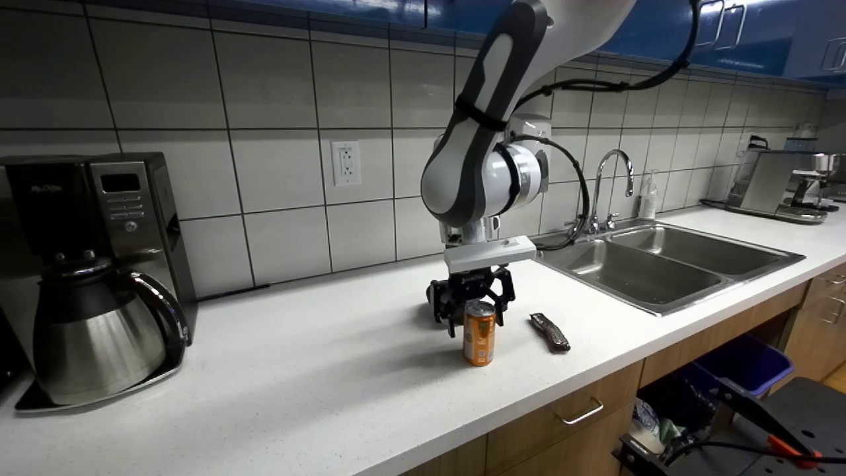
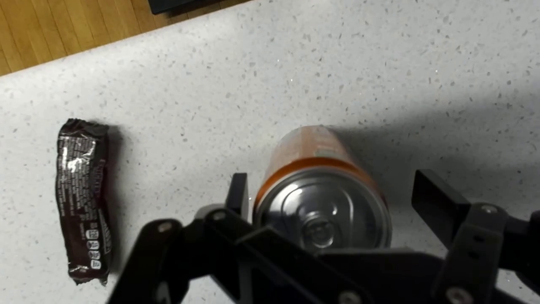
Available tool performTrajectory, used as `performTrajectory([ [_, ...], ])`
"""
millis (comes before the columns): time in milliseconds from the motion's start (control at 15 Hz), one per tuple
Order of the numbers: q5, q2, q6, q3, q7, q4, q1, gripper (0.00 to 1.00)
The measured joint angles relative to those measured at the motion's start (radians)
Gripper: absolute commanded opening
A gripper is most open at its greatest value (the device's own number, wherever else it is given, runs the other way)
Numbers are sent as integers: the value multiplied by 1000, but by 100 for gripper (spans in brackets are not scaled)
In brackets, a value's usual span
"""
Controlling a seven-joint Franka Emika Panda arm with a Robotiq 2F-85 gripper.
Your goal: Put the can in the bowl
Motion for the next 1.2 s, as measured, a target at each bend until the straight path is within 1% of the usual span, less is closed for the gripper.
performTrajectory([
  [267,-21,11,69,-10,0,-20,2,100],
  [333,-27,12,83,-13,0,-25,3,75],
  [400,-30,13,92,-17,0,-29,4,74],
  [467,-30,14,102,-18,-2,-32,4,68],
  [533,-30,16,109,-19,-2,-34,4,58],
  [667,-30,17,112,-20,-2,-35,4,43],
  [933,-30,16,111,-21,-1,-35,5,43],
  [1200,-27,3,104,-45,0,-13,2,43],
])
